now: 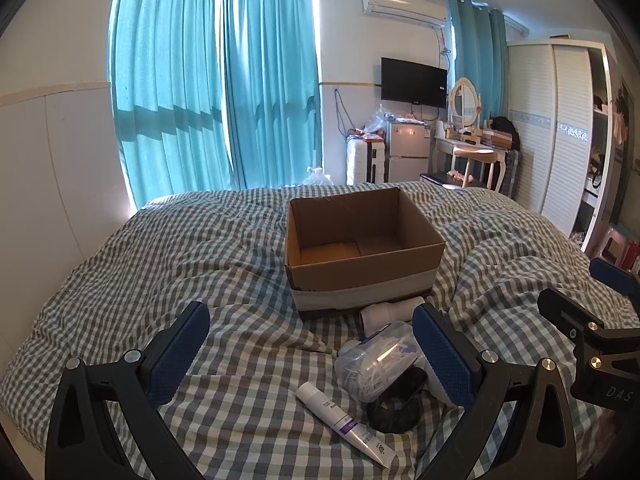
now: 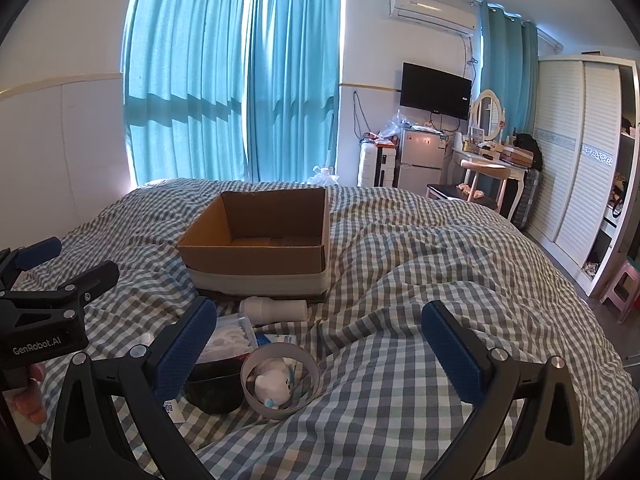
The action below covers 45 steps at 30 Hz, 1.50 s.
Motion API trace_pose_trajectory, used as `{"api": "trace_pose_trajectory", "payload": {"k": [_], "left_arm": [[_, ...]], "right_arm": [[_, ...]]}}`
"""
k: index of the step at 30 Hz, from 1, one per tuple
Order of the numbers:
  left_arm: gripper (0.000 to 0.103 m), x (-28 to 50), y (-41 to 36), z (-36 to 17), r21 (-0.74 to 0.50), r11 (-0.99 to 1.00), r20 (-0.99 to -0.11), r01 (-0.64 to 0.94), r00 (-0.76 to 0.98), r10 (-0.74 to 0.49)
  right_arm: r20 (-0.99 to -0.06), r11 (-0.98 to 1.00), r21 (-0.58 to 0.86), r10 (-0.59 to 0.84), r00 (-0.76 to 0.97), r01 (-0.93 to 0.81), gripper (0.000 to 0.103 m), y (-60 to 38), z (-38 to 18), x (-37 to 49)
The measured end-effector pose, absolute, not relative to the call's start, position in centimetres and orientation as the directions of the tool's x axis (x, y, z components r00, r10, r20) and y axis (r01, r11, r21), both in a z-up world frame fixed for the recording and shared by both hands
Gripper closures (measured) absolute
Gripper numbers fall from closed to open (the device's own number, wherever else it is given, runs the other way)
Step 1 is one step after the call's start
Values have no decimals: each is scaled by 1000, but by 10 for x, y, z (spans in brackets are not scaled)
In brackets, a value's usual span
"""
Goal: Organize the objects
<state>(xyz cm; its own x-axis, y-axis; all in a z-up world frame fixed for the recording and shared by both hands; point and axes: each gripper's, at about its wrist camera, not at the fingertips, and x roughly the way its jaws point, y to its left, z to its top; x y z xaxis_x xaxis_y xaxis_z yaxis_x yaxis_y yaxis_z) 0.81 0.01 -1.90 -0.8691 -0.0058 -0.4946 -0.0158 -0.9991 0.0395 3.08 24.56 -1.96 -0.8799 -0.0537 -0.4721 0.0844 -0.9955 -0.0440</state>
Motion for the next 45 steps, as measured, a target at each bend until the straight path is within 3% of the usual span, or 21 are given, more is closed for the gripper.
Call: {"api": "trace_pose_trajectory", "payload": {"k": [45], "left_arm": [[0,12,2,-22,-6,-999,-521,-44,-853,40]], "right_arm": [[-481,-988,-57,-96,-872,141,0,234,-18,37]]}}
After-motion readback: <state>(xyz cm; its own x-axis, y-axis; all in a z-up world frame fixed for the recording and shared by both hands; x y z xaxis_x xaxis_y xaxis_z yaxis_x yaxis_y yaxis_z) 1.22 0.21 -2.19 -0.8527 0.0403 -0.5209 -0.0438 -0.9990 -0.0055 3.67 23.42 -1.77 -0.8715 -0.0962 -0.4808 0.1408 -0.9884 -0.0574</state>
